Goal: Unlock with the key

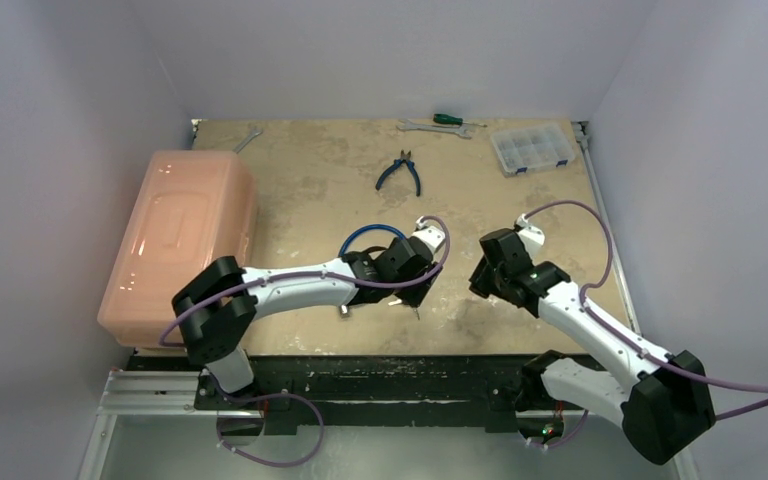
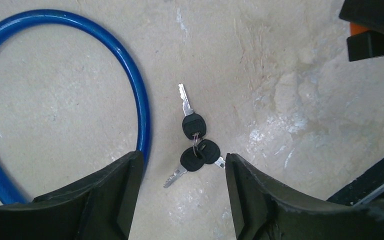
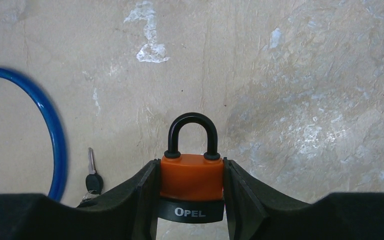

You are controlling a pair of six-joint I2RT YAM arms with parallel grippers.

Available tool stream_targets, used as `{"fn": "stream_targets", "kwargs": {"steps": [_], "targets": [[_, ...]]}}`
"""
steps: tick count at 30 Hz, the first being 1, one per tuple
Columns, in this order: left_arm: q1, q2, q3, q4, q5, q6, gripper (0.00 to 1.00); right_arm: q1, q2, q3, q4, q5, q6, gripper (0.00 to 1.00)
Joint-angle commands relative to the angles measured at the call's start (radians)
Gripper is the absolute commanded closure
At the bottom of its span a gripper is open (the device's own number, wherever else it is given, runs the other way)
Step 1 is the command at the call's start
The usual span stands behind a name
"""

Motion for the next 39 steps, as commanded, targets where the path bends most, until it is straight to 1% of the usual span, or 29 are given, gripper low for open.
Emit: {"fn": "stream_targets", "kwargs": {"steps": [1, 8, 20, 25, 31, 34, 39], "targets": [[0.002, 0.059, 0.006, 0.041, 0.000, -0.026, 0.36, -0.002, 0.013, -0.007, 0.036, -0.004, 0.021, 0.85], [0.002, 0.130, 0.022, 0.067, 0.025, -0.060, 0.40, -0.002, 0.061, -0.017, 0.071, -0.011, 0.023, 0.85], [0.002, 0.214, 0.067, 0.080, -0.003, -0.053, 0.46, -0.002, 0.134, -0.026, 0.124, -0.020, 0.017, 0.85], [0.002, 0.227, 0.081, 0.087, -0.017, -0.075, 0.48, -0.002, 0.157, -0.029, 0.139, -0.024, 0.015, 0.86], [0.003, 0.225, 0.093, 0.069, -0.033, -0.119, 0.47, -0.002, 0.170, -0.029, 0.152, -0.024, 0.011, 0.86], [0.002, 0.244, 0.102, 0.060, -0.040, -0.131, 0.52, -0.002, 0.183, -0.025, 0.156, -0.026, 0.010, 0.86], [0.003, 0.261, 0.089, 0.056, -0.045, -0.152, 0.55, -0.002, 0.194, -0.025, 0.156, -0.018, 0.013, 0.86]]}}
